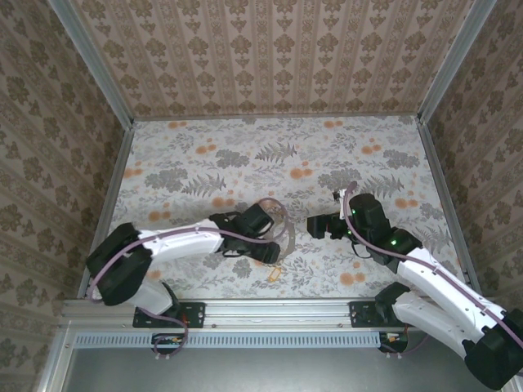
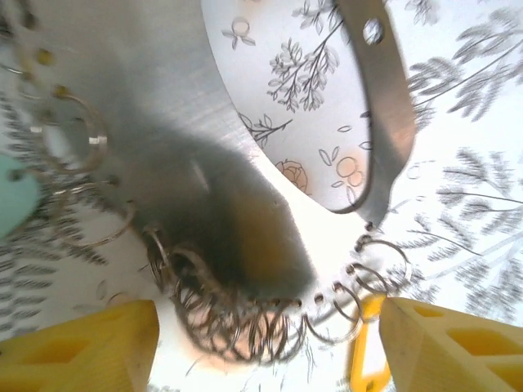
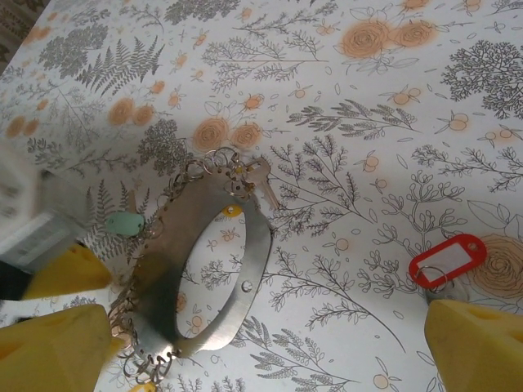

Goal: Put the keys on the keyring

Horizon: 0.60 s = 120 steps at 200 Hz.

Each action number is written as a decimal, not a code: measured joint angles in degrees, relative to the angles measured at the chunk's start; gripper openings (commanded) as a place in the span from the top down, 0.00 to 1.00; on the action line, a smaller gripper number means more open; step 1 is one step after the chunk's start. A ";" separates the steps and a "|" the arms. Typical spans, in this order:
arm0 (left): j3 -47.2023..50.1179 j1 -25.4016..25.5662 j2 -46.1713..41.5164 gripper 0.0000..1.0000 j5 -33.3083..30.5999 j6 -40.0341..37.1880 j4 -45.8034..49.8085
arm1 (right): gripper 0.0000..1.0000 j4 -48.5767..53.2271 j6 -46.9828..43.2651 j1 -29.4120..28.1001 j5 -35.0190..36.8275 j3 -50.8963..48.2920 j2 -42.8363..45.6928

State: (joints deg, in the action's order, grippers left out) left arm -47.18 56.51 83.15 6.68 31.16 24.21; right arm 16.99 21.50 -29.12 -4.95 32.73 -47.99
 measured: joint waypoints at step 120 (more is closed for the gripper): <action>4.70 4.63 -11.89 0.74 3.85 -3.50 5.88 | 0.19 -3.43 2.27 -2.56 -8.44 -10.10 2.38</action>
State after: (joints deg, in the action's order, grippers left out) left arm -42.48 61.14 71.26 10.52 27.66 30.09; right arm 13.56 23.77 -31.68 -13.39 22.63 -45.60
